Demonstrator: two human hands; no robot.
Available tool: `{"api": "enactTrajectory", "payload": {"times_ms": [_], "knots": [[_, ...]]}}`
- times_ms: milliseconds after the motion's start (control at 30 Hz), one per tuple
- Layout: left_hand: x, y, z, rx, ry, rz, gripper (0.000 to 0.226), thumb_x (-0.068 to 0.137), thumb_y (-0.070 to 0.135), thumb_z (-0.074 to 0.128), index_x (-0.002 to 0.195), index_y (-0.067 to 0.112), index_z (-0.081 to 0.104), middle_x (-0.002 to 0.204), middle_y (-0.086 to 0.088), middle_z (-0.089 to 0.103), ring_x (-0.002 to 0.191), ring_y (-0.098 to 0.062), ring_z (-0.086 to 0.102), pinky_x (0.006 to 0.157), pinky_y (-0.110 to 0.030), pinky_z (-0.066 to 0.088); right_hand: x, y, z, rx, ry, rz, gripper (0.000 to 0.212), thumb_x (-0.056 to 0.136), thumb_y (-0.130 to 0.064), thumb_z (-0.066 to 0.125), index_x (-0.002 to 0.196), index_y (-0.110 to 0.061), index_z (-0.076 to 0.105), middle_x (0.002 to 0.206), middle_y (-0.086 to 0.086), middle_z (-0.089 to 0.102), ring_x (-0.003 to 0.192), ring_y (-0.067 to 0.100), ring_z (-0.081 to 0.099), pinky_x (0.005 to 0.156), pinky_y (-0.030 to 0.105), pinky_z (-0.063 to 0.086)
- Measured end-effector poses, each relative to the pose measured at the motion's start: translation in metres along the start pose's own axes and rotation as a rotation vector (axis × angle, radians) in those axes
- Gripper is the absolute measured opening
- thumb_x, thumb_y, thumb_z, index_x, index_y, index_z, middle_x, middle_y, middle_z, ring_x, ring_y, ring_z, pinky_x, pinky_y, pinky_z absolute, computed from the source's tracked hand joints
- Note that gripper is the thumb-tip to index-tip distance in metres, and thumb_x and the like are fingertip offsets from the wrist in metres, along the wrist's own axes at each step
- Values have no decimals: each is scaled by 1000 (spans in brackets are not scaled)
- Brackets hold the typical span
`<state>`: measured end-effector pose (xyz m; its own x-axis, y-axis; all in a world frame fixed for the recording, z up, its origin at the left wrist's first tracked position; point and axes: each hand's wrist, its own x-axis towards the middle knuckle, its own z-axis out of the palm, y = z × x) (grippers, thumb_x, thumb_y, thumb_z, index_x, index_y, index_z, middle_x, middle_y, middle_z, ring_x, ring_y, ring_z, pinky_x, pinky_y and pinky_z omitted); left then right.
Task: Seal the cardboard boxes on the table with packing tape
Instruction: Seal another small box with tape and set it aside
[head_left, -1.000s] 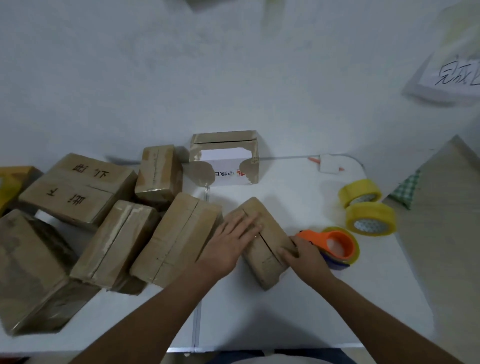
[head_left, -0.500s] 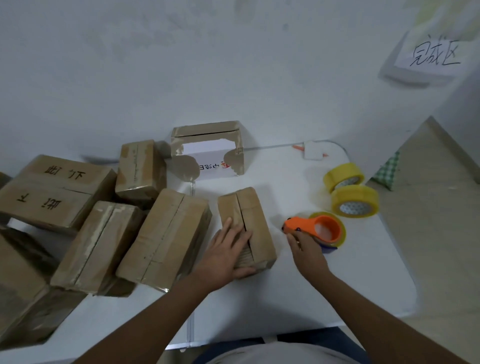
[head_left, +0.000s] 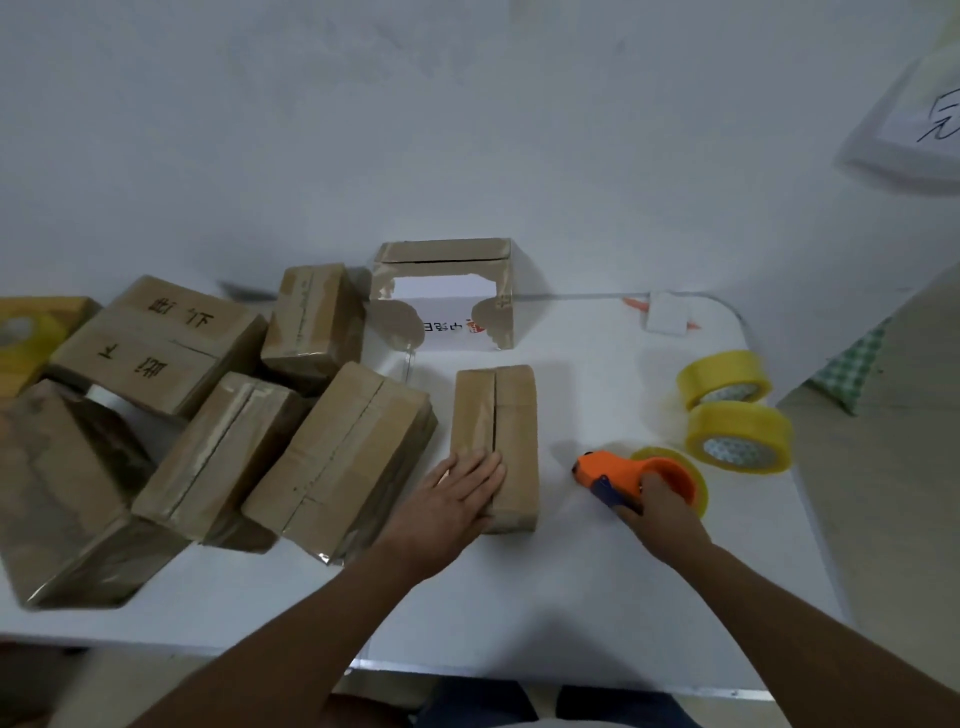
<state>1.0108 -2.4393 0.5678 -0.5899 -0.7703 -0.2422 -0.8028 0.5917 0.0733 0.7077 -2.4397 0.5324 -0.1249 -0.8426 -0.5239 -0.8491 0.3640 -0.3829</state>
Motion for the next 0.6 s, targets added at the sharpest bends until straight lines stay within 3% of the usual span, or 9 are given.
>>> {"api": "enactTrajectory", "payload": {"times_ms": [67,200,333,467,533,600], "knots": [[2,2,0,24,19,1,63,104,45,24,158,18,7,166,2,4,152,-15,-4,115,-36,-21,3,1,-2,-16,-48,21,43,97,-31,55,124,-2,40,113,17,52,104,34,57,81,37,44],[-2,5,3,-17,102,-21,61,103,42,32,157,15,21,164,-1,19,152,-18,10,119,-48,-4,2,0,-6,-127,-52,-20,39,99,-30,49,123,0,41,110,14,51,108,34,58,85,40,46],[-2,11,9,-94,159,-43,59,104,38,38,156,14,25,163,1,20,151,-14,11,124,-38,-3,-8,2,-20,-46,21,-119,21,103,-28,40,106,-8,43,94,9,58,90,31,61,70,35,43],[16,9,1,-228,171,-46,58,104,33,44,155,15,27,164,3,18,151,-10,7,123,-35,-5,-24,-2,-38,204,91,-223,27,103,-27,41,122,-10,49,100,10,64,85,28,61,68,34,42],[31,11,-9,-283,188,-47,54,102,26,49,152,12,34,161,1,25,149,-14,20,124,-33,5,-31,-6,-47,289,108,-222,27,102,-27,43,124,-14,52,103,10,67,90,28,64,73,36,47],[43,16,-16,-331,196,-86,50,101,17,51,149,11,38,157,1,29,139,-17,38,119,-31,28,-36,-12,-54,345,125,-208,21,101,-27,45,112,-13,57,96,9,68,85,25,63,75,39,48]]}}
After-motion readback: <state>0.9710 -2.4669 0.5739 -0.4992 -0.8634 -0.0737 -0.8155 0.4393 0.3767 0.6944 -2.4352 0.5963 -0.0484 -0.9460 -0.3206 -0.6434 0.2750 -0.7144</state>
